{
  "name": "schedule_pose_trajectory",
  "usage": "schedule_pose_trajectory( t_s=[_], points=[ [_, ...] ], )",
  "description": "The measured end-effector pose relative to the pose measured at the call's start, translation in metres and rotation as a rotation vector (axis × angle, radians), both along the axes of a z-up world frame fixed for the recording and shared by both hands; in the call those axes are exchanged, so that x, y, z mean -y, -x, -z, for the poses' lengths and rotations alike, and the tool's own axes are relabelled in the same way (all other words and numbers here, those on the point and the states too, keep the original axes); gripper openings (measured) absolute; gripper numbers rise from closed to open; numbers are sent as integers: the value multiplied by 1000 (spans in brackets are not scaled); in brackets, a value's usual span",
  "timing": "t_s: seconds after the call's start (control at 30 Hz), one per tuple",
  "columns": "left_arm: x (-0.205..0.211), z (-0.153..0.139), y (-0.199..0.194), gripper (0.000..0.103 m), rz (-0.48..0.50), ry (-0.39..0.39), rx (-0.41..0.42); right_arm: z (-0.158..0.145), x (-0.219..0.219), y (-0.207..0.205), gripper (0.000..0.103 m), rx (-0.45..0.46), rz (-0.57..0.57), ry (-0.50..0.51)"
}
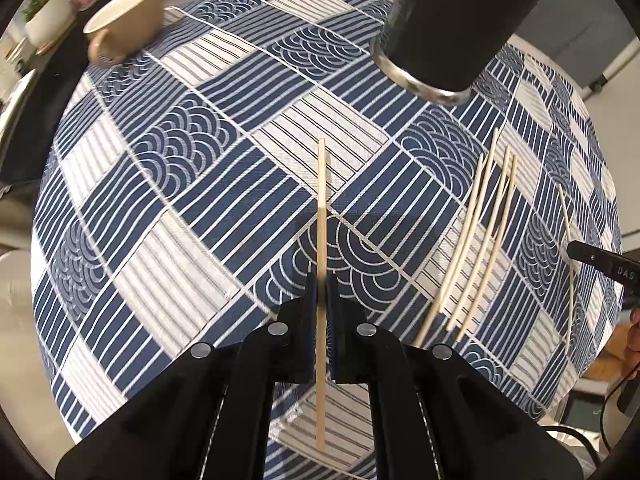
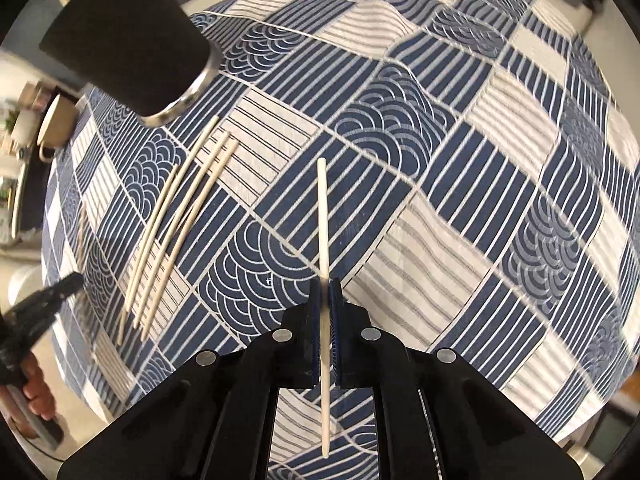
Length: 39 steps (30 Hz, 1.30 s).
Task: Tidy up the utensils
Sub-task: 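Lift both held chopsticks and carry them above the black cup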
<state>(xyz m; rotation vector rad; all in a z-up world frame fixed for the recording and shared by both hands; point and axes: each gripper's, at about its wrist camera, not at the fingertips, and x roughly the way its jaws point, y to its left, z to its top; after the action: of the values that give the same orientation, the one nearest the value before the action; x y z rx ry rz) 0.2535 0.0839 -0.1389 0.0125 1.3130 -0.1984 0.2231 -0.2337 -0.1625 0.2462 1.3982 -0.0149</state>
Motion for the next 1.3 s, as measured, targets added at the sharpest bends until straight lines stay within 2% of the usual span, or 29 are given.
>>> schedule_pose_trajectory(
  t_s=[0.23,0.37,0.6,0.87,1.17,1.3],
  points=[
    [0,-46,11,5,-85,-82,63,-32,-5,-8,5,98,-114,15],
    [8,-74,8,5,-124,-95,120,-55,-26,-42,5,162,-159,-14],
    [18,-132,0,5,-187,-38,244,-105,-43,-82,5,307,-225,-41],
    [37,-176,-19,5,-197,7,363,-159,-47,-111,5,442,-279,-69],
    [57,-198,-44,5,-177,38,422,-205,-71,-140,5,584,-357,-108],
    [59,-204,-61,5,-168,86,435,-226,-81,-153,5,668,-379,-124]
  ],
)
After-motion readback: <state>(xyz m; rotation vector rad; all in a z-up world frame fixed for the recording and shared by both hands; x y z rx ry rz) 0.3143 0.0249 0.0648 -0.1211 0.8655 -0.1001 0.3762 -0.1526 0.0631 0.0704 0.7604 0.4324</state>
